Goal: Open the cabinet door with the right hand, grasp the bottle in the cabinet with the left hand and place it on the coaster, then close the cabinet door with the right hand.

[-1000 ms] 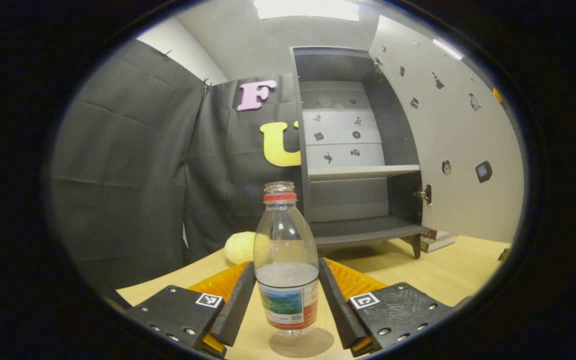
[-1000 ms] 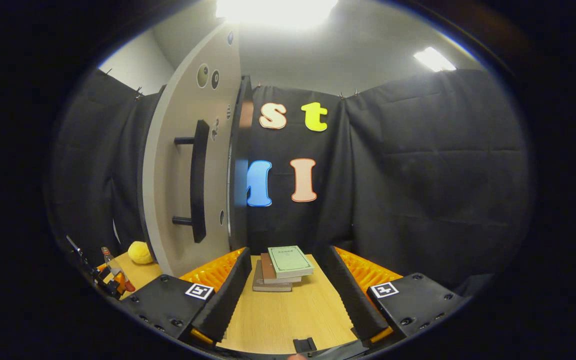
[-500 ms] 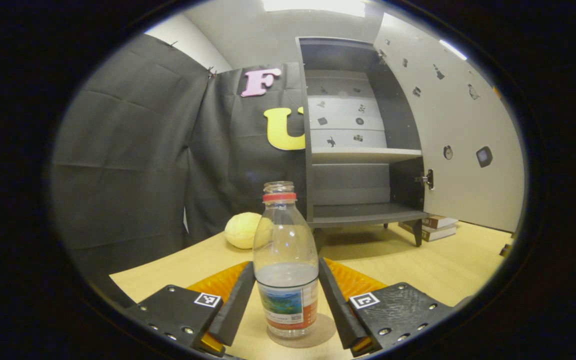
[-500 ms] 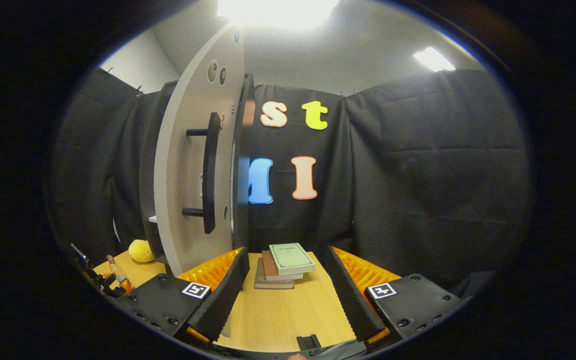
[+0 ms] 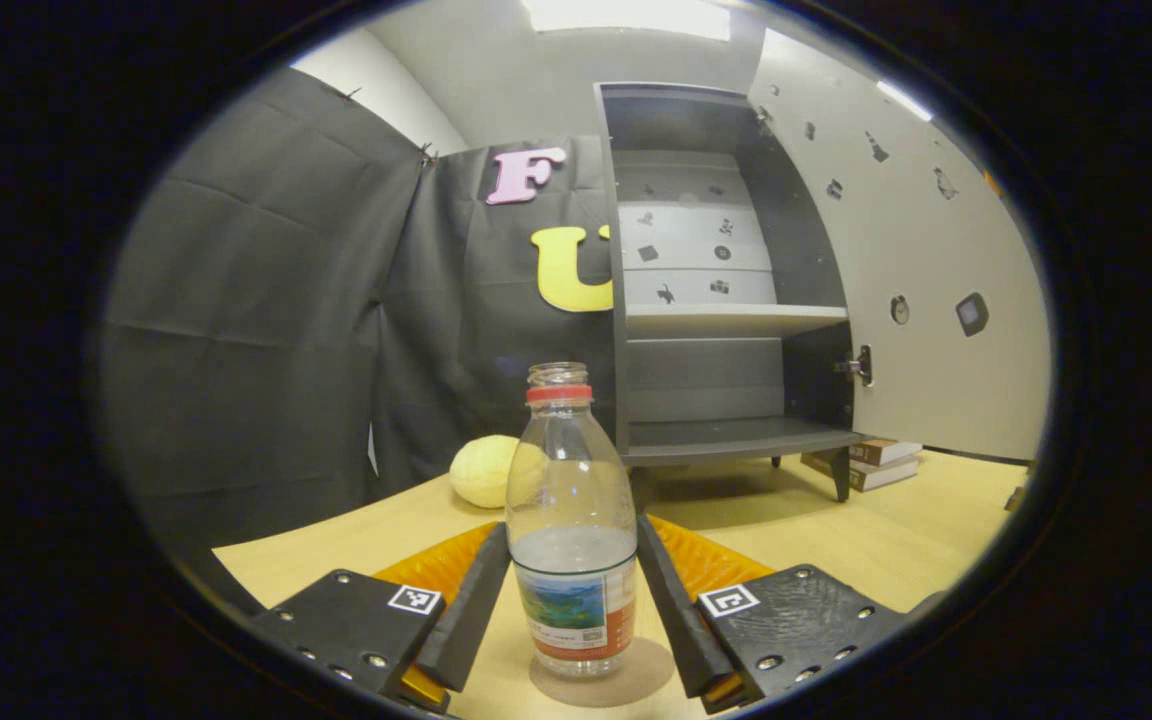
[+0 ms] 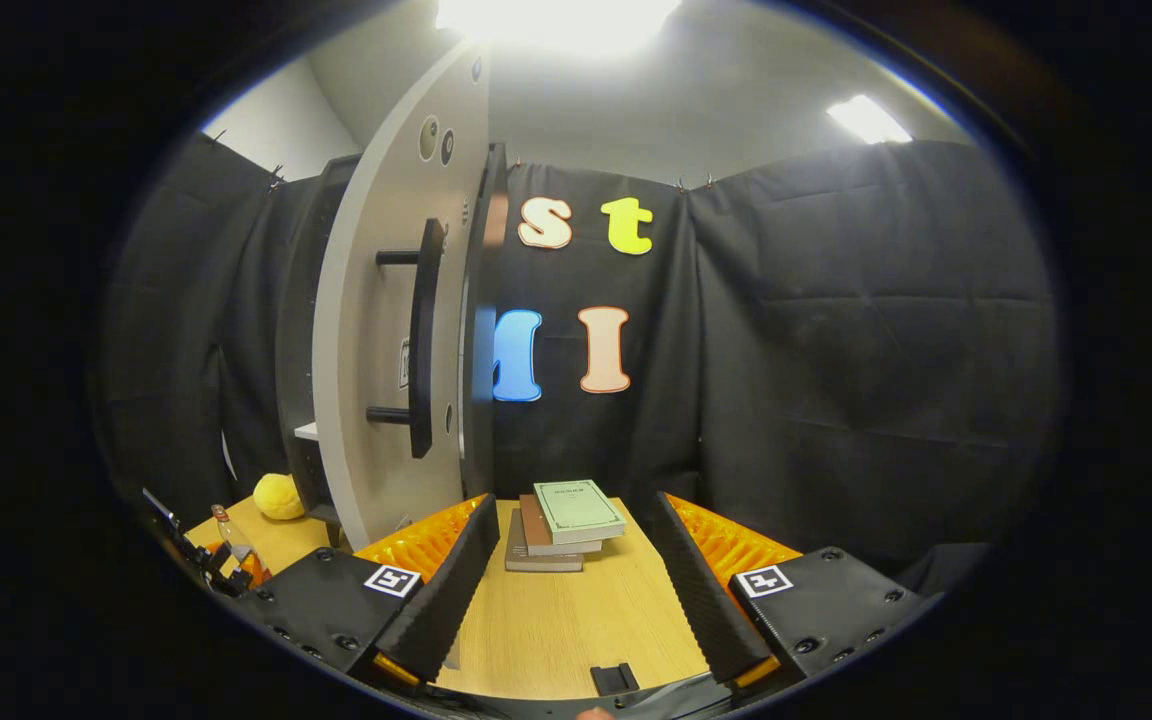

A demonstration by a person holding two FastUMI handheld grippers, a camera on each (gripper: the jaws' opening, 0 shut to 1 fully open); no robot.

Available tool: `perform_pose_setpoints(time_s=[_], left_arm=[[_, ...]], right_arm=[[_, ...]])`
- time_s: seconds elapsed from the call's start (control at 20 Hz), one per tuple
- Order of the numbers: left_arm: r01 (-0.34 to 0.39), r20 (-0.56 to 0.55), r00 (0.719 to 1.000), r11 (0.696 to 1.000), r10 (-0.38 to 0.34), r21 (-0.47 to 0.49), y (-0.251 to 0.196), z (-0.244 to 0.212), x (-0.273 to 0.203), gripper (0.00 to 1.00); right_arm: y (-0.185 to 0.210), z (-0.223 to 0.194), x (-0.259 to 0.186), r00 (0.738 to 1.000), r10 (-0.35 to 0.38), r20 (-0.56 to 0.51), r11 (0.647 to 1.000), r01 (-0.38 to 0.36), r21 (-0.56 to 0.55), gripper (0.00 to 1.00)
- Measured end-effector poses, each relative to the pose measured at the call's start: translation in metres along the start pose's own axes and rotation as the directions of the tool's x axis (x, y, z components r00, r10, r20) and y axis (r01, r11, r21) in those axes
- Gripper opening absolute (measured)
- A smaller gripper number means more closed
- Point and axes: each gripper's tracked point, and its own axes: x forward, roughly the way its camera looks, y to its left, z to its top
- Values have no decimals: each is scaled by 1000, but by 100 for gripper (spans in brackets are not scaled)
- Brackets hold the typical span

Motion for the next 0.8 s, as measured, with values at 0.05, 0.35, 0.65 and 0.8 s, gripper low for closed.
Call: perform_pose_setpoints(time_s=[0.05, 0.35, 0.65, 0.8], left_arm=[[-2, -15, 1000, 1000, 2, -11, -2, -7, 3, 76], [17, -31, 999, 1000, -16, 23, -12, -7, -8, 75], [1, -60, 998, 999, 2, 49, -12, -3, -12, 77], [-10, -57, 998, 999, 13, 50, -10, 5, -14, 80]], right_arm=[[2, 0, 0, 1000, 5, 1, 1000, -5, -7, 97], [3, -2, 2, 1000, 11, -4, 1000, -11, -3, 97], [0, -4, 4, 1000, 19, -1, 1000, -19, 16, 97], [-3, -3, 5, 1000, 23, 2, 999, -23, 31, 97]])
